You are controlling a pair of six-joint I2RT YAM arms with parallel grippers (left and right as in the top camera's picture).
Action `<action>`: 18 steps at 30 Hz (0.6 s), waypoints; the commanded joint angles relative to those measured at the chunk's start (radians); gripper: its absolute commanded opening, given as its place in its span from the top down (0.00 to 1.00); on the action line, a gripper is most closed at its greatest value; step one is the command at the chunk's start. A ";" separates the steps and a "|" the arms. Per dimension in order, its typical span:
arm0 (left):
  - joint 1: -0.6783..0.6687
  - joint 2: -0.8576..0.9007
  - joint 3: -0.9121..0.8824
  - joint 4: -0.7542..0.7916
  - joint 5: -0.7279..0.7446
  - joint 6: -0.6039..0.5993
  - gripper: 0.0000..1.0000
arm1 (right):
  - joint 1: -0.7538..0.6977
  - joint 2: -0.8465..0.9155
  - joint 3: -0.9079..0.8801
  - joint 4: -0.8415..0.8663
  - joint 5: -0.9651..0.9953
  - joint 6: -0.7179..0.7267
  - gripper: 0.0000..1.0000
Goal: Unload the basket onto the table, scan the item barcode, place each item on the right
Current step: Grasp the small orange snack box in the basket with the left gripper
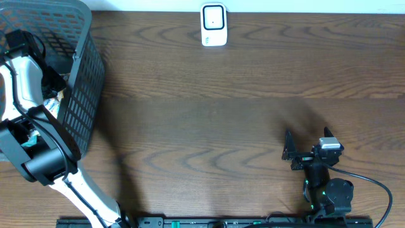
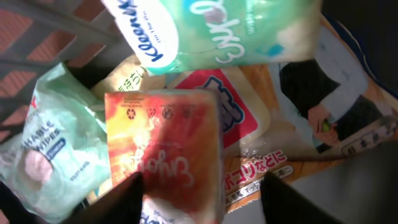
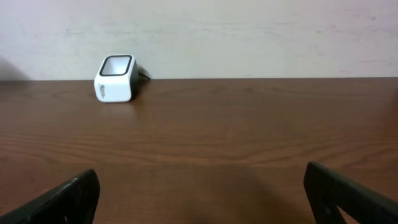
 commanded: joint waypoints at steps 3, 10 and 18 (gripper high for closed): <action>0.005 0.010 -0.030 -0.006 -0.020 -0.005 0.45 | -0.006 -0.001 -0.003 -0.004 0.008 -0.001 0.01; 0.005 0.005 -0.052 0.003 -0.027 -0.004 0.86 | -0.006 -0.001 -0.003 -0.004 0.008 -0.001 0.01; 0.005 -0.068 -0.013 -0.005 -0.027 -0.017 0.92 | -0.006 -0.001 -0.003 -0.004 0.008 -0.001 0.01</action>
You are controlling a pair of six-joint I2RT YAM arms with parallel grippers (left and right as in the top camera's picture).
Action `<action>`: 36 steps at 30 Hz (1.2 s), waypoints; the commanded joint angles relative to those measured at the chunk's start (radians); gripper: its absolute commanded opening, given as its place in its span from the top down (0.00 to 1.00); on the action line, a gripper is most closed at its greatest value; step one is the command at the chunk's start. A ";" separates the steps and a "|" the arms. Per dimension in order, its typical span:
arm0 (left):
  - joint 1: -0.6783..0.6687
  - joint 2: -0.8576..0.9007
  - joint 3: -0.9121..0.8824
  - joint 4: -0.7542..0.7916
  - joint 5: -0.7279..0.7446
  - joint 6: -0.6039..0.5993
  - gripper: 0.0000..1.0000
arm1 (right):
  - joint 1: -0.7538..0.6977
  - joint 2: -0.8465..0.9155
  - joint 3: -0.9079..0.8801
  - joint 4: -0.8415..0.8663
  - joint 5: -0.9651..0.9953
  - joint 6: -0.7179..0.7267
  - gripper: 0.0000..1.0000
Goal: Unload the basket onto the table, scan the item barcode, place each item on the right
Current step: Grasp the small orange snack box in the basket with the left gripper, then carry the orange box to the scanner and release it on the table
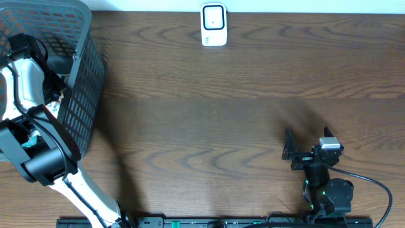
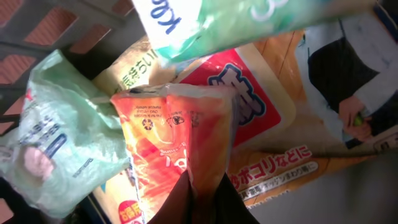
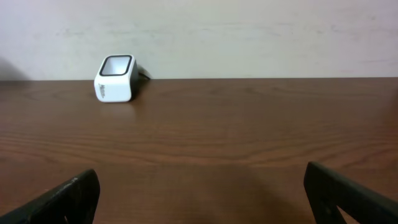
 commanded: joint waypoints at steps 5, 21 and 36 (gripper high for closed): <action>0.004 -0.205 0.026 -0.006 0.030 -0.119 0.93 | -0.006 -0.001 -0.003 -0.004 0.008 -0.001 0.01; -0.016 -0.628 0.026 0.238 0.705 -0.118 0.92 | -0.006 -0.001 -0.003 -0.004 0.008 -0.001 0.01; -0.618 -0.583 0.024 0.248 0.743 -0.022 0.93 | -0.006 -0.001 -0.003 -0.004 0.008 -0.001 0.01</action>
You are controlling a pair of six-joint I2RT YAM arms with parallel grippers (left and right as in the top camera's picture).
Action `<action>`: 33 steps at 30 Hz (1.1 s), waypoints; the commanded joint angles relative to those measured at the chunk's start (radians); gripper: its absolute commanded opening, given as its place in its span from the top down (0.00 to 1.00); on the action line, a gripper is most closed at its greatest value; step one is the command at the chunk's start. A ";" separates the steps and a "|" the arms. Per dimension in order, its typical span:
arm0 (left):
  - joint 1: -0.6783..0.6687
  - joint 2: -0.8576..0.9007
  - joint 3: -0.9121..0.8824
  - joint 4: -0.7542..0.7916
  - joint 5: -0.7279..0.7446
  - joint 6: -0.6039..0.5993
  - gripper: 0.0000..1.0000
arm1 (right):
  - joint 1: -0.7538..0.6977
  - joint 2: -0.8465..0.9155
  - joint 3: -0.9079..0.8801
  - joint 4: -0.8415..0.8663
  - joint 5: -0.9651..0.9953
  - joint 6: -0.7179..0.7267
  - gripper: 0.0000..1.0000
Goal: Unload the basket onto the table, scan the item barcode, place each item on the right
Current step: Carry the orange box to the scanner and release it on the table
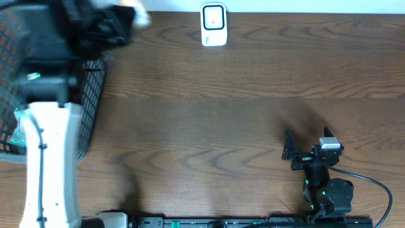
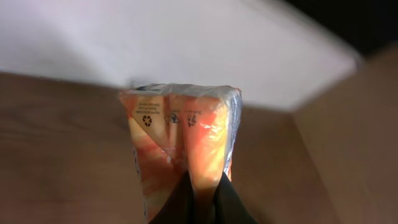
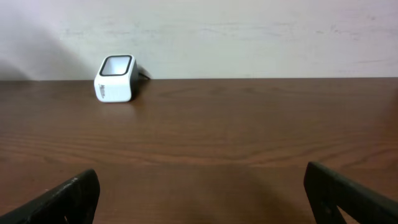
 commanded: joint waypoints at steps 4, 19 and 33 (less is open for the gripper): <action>-0.268 0.120 0.009 -0.063 -0.200 0.062 0.92 | -0.006 -0.001 -0.003 -0.004 0.008 -0.001 0.01; -0.562 0.534 0.009 0.134 -0.451 0.061 0.92 | -0.006 -0.001 -0.003 -0.004 0.008 -0.001 0.01; -0.558 0.659 0.010 0.246 -0.525 0.062 0.58 | -0.006 -0.001 -0.003 -0.004 0.008 -0.001 0.01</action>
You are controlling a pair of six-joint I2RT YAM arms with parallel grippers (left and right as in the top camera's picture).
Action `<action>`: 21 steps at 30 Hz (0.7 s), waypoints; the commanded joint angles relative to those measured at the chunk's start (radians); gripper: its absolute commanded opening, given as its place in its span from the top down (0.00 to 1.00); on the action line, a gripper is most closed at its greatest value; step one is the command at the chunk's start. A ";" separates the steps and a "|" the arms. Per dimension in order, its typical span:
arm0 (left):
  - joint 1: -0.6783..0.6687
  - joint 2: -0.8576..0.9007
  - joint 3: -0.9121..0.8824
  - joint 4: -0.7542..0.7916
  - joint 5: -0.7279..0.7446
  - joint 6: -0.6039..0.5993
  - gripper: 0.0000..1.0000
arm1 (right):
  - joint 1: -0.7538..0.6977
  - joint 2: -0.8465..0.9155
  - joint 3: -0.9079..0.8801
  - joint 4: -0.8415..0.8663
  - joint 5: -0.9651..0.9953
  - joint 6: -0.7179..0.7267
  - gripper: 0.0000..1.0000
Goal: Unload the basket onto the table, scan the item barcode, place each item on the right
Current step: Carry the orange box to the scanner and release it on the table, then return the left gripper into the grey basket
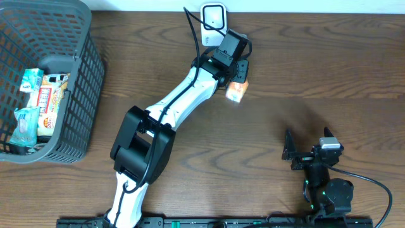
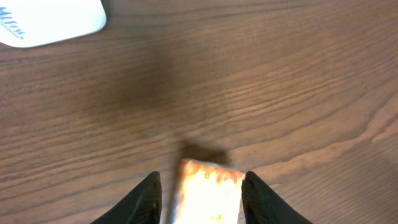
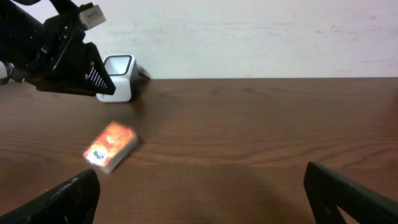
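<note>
The orange packet (image 1: pixel 235 92) shows blurred on or just above the wooden table, below and right of the white barcode scanner (image 1: pixel 214 24). My left gripper (image 1: pixel 239 71) hangs over it, open; in the left wrist view the packet (image 2: pixel 208 193) sits between and beneath the spread fingers (image 2: pixel 151 193), touching neither. The right wrist view has the packet (image 3: pixel 111 146) in front of the scanner (image 3: pixel 115 78), clear below the left arm. My right gripper (image 3: pixel 199 186) rests open near the table's front right, nothing in it.
A grey mesh basket (image 1: pixel 79 82) at the far left holds several other packets (image 1: pixel 44 104). The left arm (image 1: pixel 171 104) stretches diagonally across the table's middle. A white wall runs behind the table's back edge.
My left gripper was shut on the orange packet, high near the basket's corner. Now it is open by the scanner and the packet is free beneath it. The right arm is unmoved.
My left gripper stood open over the orange packet inside the basket. It was then shut on the packet among the other goods, then held it lifted out over the table. Now the arm is by the scanner and the packet is released below.
</note>
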 commanded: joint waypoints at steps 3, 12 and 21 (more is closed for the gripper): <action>0.013 -0.029 0.010 0.000 -0.021 0.011 0.54 | -0.006 -0.001 -0.003 -0.004 0.008 -0.001 0.01; 0.097 -0.262 0.010 -0.011 -0.022 0.019 0.31 | -0.006 -0.001 -0.003 -0.004 0.008 -0.001 0.01; 0.277 -0.496 0.010 -0.148 -0.025 0.019 0.23 | -0.006 -0.001 -0.003 -0.004 0.008 -0.001 0.01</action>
